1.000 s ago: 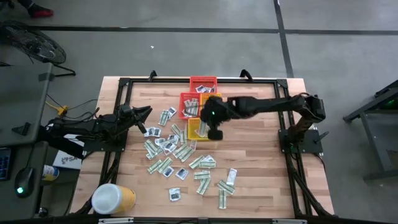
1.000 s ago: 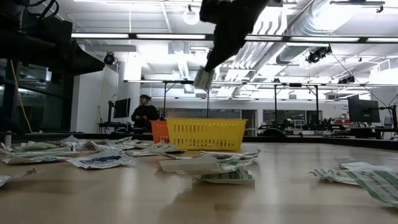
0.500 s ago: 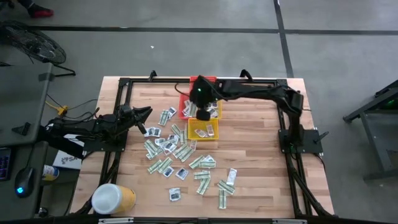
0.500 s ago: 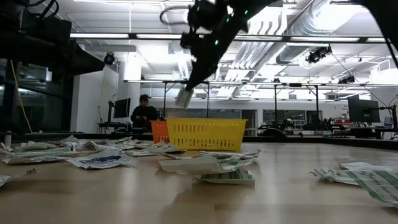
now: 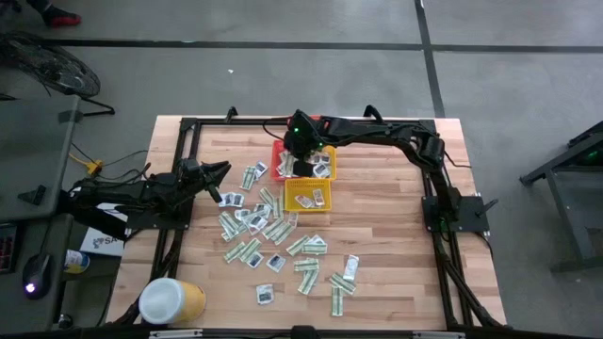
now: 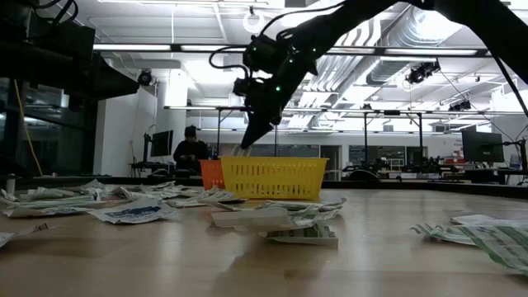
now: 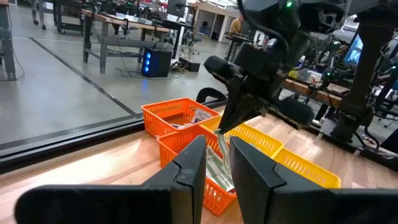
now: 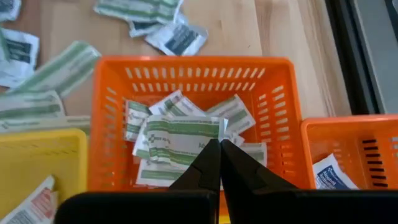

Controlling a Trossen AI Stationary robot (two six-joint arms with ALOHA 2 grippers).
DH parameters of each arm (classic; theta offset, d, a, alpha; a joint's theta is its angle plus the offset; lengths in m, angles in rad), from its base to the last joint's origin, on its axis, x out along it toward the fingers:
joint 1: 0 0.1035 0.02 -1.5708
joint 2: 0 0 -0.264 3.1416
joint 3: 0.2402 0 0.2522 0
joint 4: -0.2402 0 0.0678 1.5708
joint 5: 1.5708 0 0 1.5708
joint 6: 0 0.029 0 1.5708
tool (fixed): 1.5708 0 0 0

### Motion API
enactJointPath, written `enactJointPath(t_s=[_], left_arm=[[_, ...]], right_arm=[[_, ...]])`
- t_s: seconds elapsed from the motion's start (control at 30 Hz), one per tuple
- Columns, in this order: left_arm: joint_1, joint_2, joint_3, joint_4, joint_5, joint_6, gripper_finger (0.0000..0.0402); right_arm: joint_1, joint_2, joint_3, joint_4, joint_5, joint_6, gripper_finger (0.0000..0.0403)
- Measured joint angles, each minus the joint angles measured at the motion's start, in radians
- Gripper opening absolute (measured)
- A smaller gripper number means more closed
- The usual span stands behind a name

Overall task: Pick & Place First Aid Supplies
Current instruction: Put the bandage into the bottom orange bin

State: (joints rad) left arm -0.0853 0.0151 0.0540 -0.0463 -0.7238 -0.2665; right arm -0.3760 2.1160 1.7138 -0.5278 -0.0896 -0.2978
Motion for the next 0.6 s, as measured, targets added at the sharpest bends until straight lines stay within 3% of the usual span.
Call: enactJointPath(t_s=[0.4,0.6], left_arm=[[0.0,0.0,0.0,0.0,0.0,0.0,0.0073],[0.0,0.0,0.0,0.0,0.0,0.0,0.0073]], right_arm=[[-0.004,0.04,0.0,0.005,-0.021,-0.034,0.0005],[-0.004,0.04,0.0,0.001,-0.021,-0.02,0.0056]])
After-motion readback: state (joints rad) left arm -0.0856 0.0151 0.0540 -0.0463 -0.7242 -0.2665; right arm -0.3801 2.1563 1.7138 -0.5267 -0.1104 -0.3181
